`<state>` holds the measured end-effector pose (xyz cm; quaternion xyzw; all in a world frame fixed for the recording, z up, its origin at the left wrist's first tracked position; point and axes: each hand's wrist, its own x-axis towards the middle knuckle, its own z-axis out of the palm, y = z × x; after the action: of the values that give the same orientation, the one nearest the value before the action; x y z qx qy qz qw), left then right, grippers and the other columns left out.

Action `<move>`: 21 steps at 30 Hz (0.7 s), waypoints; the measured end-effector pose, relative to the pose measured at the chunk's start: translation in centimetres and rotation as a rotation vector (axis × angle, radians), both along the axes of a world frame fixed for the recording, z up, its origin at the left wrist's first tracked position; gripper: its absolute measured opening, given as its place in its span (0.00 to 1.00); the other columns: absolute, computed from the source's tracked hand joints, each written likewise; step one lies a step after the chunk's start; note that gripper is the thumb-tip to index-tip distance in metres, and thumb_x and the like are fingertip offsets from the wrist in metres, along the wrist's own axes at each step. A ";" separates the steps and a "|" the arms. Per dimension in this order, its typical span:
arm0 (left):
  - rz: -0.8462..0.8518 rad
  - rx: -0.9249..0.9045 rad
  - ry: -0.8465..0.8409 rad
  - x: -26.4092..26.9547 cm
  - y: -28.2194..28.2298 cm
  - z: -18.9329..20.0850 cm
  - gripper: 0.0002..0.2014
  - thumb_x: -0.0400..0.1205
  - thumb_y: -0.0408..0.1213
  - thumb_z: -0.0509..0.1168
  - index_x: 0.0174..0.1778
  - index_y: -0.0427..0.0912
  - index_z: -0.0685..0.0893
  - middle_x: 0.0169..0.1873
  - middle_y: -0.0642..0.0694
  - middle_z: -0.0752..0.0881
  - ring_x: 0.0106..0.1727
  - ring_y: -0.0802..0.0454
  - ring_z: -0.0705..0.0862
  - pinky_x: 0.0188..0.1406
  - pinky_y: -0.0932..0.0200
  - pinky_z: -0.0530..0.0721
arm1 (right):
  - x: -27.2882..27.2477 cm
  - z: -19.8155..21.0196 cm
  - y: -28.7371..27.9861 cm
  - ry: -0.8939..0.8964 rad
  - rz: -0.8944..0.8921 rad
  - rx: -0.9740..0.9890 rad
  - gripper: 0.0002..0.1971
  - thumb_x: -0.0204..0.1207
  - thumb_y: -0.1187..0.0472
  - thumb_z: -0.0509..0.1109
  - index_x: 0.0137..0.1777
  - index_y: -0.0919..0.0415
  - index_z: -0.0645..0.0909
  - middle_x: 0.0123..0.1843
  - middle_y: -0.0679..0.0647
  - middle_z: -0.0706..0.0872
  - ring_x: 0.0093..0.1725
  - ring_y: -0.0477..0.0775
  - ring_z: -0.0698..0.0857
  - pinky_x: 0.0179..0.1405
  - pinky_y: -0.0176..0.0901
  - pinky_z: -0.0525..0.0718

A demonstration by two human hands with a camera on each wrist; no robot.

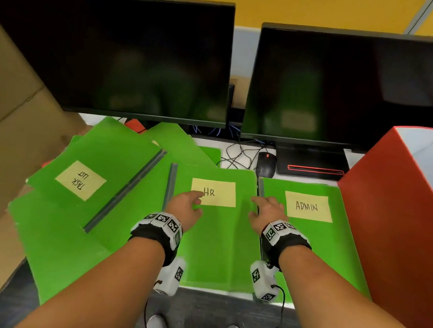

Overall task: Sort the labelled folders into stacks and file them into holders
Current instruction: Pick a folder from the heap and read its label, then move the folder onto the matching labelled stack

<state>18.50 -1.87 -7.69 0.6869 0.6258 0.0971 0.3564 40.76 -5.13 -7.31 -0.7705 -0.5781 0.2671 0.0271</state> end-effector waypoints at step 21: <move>0.297 -0.235 0.291 -21.2 1.3 0.3 0.22 0.81 0.34 0.64 0.73 0.44 0.76 0.70 0.44 0.79 0.64 0.43 0.82 0.61 0.54 0.82 | -20.1 0.1 3.2 0.023 0.320 0.011 0.25 0.80 0.54 0.62 0.77 0.49 0.68 0.75 0.52 0.70 0.73 0.60 0.67 0.69 0.55 0.75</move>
<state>-2.72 -0.53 -7.38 0.5480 0.7716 -0.0250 0.3218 20.69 -1.92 -7.21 -0.6654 -0.6944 0.2738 -0.0048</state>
